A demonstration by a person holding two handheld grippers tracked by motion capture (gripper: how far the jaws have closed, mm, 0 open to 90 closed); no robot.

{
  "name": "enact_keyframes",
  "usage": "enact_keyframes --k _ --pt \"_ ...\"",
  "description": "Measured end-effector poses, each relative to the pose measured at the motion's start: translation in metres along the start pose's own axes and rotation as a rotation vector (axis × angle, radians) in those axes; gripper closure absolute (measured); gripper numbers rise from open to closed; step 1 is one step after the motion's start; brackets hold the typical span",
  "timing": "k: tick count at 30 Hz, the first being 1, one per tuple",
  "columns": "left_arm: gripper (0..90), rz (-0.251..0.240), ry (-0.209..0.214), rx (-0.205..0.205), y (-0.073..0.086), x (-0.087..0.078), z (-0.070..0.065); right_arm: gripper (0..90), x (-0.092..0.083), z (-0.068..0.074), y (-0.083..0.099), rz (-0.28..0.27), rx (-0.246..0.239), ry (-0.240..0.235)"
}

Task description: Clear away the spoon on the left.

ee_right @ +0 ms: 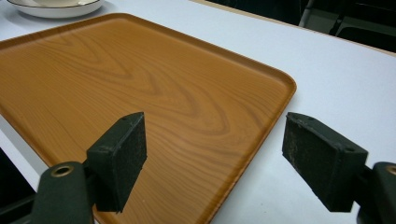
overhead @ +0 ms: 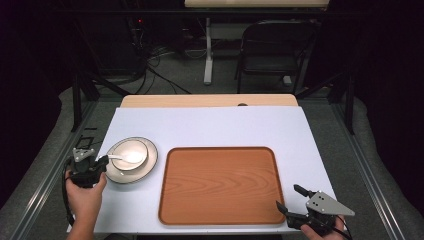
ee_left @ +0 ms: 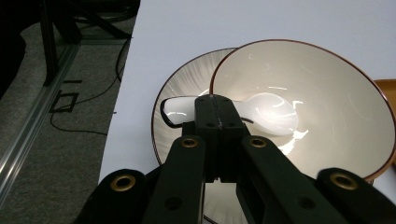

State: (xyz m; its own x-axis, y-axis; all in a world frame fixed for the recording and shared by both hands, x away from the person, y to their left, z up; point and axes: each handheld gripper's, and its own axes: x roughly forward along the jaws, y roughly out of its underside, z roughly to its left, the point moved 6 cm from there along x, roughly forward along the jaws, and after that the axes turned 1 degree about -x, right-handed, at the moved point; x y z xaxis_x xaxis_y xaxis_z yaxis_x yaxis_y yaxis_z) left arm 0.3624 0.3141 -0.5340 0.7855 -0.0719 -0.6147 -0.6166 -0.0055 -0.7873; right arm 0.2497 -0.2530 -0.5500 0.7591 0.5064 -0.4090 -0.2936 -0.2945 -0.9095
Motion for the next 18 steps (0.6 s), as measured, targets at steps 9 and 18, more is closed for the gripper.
enact_keyframes --k 9,18 --pt "90.0 -0.009 0.005 -0.010 -0.008 0.003 0.001 21.4 0.000 0.000 0.000 0.001 0.002 -0.001" --pt "89.9 -0.020 0.013 -0.024 -0.015 0.001 0.003 21.3 0.000 0.000 0.000 0.001 0.002 0.000"
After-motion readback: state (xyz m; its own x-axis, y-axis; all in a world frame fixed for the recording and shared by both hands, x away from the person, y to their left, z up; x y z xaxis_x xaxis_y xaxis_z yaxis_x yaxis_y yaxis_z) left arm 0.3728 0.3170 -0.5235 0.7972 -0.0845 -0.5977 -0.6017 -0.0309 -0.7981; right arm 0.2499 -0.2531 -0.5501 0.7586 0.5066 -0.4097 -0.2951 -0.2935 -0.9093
